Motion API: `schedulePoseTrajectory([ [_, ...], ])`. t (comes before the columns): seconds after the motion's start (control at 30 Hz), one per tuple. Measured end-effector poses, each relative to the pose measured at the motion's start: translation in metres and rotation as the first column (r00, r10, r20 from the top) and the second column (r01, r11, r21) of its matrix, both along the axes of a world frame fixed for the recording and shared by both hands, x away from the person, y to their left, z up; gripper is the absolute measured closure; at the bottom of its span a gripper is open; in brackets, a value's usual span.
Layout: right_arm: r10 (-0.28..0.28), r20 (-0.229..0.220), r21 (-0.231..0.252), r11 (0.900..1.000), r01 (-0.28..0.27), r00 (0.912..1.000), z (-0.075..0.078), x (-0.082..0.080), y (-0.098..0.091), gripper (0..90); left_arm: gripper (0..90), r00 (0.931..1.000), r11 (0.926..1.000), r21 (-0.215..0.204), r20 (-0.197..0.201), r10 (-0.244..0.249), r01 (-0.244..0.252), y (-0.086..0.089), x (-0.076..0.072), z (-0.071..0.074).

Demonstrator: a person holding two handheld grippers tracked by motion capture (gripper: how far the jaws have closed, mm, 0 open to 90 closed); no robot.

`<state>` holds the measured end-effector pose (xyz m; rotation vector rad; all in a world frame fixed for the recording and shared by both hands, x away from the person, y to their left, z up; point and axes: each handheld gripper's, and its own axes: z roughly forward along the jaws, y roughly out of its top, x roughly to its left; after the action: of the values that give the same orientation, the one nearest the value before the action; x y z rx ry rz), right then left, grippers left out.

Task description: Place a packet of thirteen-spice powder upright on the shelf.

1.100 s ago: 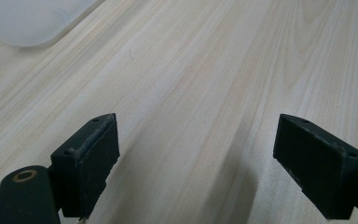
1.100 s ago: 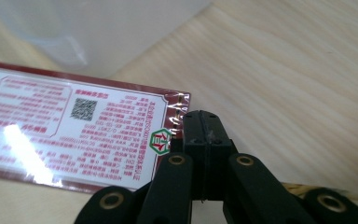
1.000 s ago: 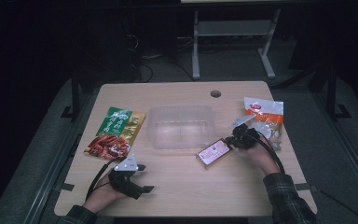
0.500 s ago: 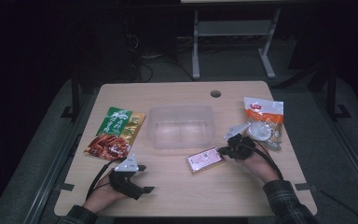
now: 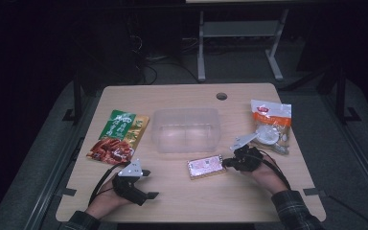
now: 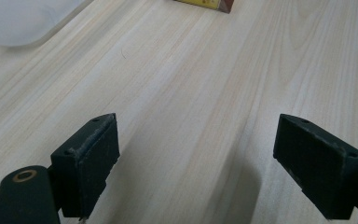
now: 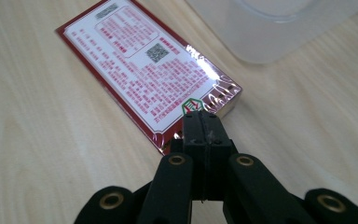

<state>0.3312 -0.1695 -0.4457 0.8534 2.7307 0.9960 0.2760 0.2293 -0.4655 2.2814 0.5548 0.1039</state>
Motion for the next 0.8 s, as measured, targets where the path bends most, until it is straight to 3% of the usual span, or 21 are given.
schedulePoseTrajectory([
  [0.37, 0.104, -0.022, 0.034, 0.9941, -0.103, 0.9944, 0.000, -0.012, 0.018, 90.0, 13.7, 1.0000, 1.0000, 0.005, 0.000, -0.004, 0.004, -0.001, 0.000, 0.000],
  [0.43, 0.121, -0.031, 0.044, 0.9918, -0.120, 0.9921, 0.000, -0.014, 0.023, 90.0, 13.7, 1.0000, 1.0000, 0.004, -0.002, -0.002, 0.002, -0.001, 0.000, 0.000],
  [0.57, 0.191, -0.002, 0.028, 0.9812, -0.191, 0.9816, -0.002, -0.015, 0.034, 90.0, 13.7, 1.0000, 0.9999, 0.009, 0.000, -0.008, 0.008, -0.001, 0.000, 0.000],
  [0.63, 0.182, -0.027, 0.030, 0.9829, -0.182, 0.9828, -0.001, -0.018, 0.037, 90.0, 13.7, 1.0000, 0.9999, 0.010, 0.001, -0.009, 0.009, -0.001, 0.000, 0.000],
  [0.7, 0.181, -0.021, 0.032, 0.9832, -0.180, 0.9833, -0.001, -0.017, 0.036, 90.0, 13.7, 1.0000, 0.9999, 0.008, 0.000, -0.008, 0.008, 0.000, 0.000, 0.000],
  [0.73, 0.188, 0.002, 0.028, 0.9818, -0.188, 0.9822, -0.001, -0.014, 0.033, 90.0, 13.7, 1.0000, 0.9999, 0.007, -0.001, -0.007, 0.007, 0.000, -0.001, 0.000],
  [0.8, 0.123, 0.000, 0.064, 0.9904, -0.123, 0.9924, 0.004, -0.012, 0.026, 90.0, 13.7, 1.0000, 0.9999, 0.009, 0.000, -0.007, 0.007, 0.000, -0.001, -0.001],
])
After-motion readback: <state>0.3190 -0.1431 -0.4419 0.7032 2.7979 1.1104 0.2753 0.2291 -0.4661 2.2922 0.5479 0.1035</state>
